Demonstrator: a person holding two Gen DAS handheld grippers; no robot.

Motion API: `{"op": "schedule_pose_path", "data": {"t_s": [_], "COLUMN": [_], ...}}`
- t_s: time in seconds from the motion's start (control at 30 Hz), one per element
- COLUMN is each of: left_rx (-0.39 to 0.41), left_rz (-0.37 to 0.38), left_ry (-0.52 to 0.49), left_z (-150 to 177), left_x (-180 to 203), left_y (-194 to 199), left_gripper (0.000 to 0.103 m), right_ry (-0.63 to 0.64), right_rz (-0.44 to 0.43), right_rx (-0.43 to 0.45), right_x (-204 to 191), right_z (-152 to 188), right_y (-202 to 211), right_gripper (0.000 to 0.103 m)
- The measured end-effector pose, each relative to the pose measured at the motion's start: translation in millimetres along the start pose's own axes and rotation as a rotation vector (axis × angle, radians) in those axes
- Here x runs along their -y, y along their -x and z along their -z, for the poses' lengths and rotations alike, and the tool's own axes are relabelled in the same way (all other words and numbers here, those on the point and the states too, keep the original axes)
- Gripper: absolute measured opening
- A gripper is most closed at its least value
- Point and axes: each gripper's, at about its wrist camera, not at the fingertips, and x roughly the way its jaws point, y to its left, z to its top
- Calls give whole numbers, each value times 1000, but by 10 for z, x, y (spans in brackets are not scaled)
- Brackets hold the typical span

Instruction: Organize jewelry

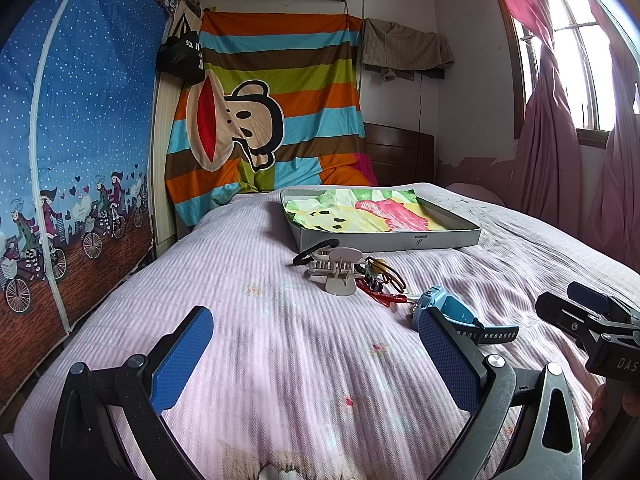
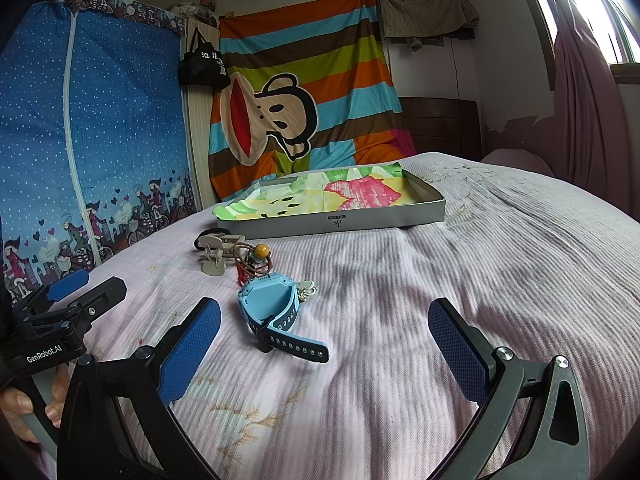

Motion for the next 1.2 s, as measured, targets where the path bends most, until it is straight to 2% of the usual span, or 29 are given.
{"op": "schedule_pose_path", "data": {"t_s": [0.93,1.2], "left_rx": [0,-13], "left_rz": [1,13], "left_ry": [1,8], "left_z": [0,-45], "left_x": [-1,-6], "left_y": [-1,-14], "left_gripper": [103,103], "right_ry": [0,-16], "right_rz": [7,8], "right_rx": [-5,-25], "right_x": [1,36], "right_z": [7,-89], "right_y": [-18,-51], "right_gripper": [102,102]}}
